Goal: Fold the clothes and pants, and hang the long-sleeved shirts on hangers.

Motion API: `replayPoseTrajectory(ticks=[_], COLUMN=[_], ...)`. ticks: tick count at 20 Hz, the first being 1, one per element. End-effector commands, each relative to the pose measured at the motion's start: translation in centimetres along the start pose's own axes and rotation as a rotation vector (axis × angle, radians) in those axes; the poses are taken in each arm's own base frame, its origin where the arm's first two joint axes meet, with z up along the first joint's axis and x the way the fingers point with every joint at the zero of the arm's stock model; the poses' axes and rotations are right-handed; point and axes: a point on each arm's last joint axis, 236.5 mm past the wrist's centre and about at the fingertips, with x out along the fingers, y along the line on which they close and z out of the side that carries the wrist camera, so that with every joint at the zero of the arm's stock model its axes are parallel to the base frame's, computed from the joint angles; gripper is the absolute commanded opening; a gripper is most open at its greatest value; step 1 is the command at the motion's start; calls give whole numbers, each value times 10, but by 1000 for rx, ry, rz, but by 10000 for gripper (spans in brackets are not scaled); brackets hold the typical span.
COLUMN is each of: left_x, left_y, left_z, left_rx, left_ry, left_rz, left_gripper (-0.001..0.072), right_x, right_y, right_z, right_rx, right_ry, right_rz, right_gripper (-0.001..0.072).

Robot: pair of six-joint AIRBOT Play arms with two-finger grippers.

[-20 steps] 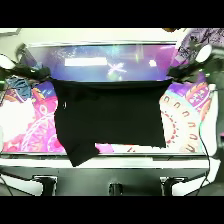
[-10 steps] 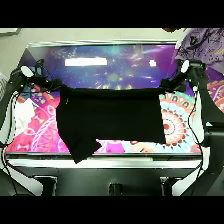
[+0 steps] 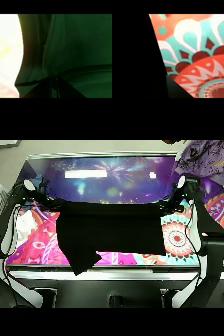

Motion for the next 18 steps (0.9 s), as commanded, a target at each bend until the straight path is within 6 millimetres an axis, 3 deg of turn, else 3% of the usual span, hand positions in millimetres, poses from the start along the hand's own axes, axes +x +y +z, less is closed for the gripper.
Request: replayPoseTrajectory(ticks=[1, 9, 10, 12, 13, 14, 15, 16, 18], left_x=[10, 25, 26, 25, 24, 20, 12, -2, -44], left_y=[2, 6, 7, 5, 5, 4, 4, 4, 10], left_z=[-12, -17, -17, -12, -10, -6, -1, 8, 24], left_rx=[-5, -13, -15, -15, -14, -16, -16, -13, -19], left_ry=[61, 99, 97, 76, 66, 53, 31, -6, -100], left_rz=[0, 0, 1, 1, 1, 1, 1, 4, 10], left_gripper=[20, 22, 26, 126, 234, 497, 682, 685, 685], right_x=[10, 28, 28, 28, 28, 26, 23, 16, -6], right_y=[6, 9, 9, 9, 10, 12, 13, 12, 6], right_z=[-11, -24, -25, -25, -26, -27, -26, -24, -20], right_rx=[1, 3, 4, 4, 3, 2, -3, -22, -85], right_ry=[67, 151, 156, 158, 163, 165, 154, 132, 81], right_rz=[24, 35, 36, 36, 41, 50, 53, 57, 64], right_gripper=[26, 32, 88, 294, 405, 517, 637, 687, 687])
